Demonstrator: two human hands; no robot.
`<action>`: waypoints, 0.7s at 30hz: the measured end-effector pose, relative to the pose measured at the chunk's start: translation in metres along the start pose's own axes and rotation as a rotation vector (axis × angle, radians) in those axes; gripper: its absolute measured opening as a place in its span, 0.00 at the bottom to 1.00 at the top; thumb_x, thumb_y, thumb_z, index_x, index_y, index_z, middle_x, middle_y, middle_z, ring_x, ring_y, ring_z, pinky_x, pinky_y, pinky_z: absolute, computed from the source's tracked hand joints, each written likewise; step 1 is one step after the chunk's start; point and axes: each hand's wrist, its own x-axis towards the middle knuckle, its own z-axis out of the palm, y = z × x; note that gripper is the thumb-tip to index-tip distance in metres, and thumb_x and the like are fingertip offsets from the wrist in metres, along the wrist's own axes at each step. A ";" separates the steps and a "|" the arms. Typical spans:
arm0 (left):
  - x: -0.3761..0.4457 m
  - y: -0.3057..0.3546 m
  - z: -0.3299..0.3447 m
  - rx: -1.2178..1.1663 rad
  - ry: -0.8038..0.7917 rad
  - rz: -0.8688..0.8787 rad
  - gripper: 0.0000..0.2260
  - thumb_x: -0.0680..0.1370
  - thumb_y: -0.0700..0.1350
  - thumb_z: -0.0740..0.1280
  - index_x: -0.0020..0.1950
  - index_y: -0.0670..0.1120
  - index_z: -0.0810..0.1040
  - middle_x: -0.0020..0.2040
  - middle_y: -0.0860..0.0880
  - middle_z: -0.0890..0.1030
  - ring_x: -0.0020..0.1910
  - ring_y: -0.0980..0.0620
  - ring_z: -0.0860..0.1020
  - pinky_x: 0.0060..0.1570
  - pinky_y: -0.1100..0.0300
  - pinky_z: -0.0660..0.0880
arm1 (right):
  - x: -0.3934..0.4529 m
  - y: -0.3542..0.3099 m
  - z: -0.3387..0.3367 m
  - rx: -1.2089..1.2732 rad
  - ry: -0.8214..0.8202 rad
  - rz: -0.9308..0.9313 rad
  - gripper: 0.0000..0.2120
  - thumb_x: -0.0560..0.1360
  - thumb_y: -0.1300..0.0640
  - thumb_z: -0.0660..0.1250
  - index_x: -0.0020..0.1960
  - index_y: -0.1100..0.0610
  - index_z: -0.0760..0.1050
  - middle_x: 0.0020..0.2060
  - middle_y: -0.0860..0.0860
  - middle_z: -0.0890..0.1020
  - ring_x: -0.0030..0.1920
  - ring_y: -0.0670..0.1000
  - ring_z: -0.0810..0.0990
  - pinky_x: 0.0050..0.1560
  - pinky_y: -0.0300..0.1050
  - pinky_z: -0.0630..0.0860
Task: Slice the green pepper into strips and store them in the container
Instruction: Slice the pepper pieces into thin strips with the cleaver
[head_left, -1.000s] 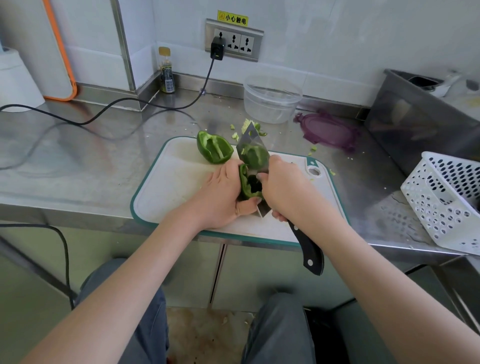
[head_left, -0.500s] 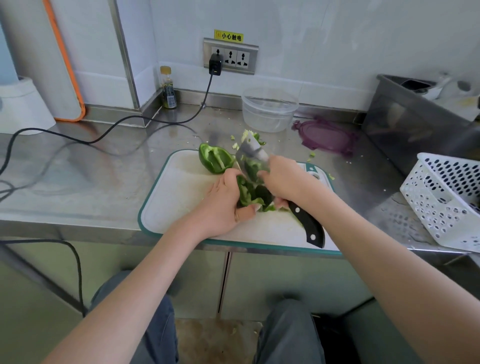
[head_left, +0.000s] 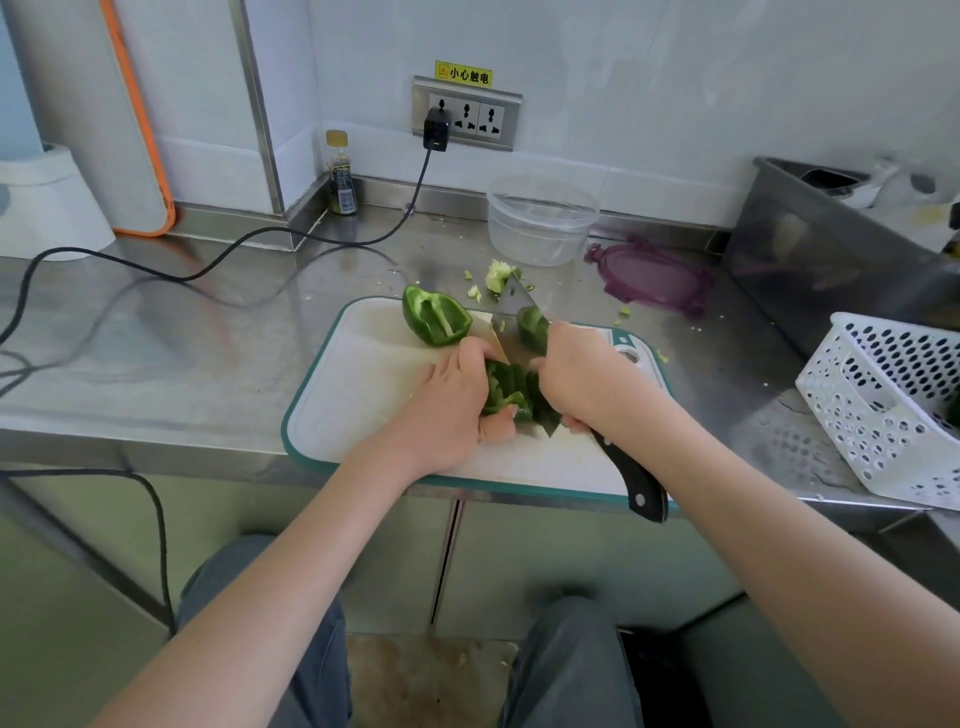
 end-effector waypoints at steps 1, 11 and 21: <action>0.000 -0.001 0.000 -0.011 0.013 0.006 0.21 0.77 0.47 0.65 0.65 0.42 0.60 0.61 0.46 0.67 0.61 0.47 0.66 0.60 0.57 0.62 | 0.001 -0.001 0.002 -0.015 0.006 0.002 0.11 0.79 0.62 0.56 0.58 0.65 0.71 0.42 0.57 0.78 0.36 0.53 0.75 0.34 0.45 0.73; 0.004 -0.007 -0.001 -0.115 0.008 -0.080 0.29 0.74 0.54 0.68 0.68 0.45 0.58 0.62 0.44 0.70 0.61 0.46 0.70 0.62 0.55 0.68 | 0.016 0.009 -0.013 0.095 -0.085 0.124 0.13 0.81 0.58 0.58 0.61 0.65 0.67 0.28 0.57 0.75 0.16 0.50 0.72 0.19 0.40 0.70; 0.006 -0.013 -0.002 -0.295 -0.018 -0.091 0.32 0.71 0.52 0.72 0.66 0.45 0.58 0.62 0.46 0.72 0.61 0.49 0.72 0.64 0.52 0.70 | 0.001 0.009 -0.026 0.243 -0.032 0.043 0.16 0.81 0.54 0.57 0.65 0.61 0.63 0.26 0.57 0.75 0.13 0.47 0.70 0.16 0.32 0.65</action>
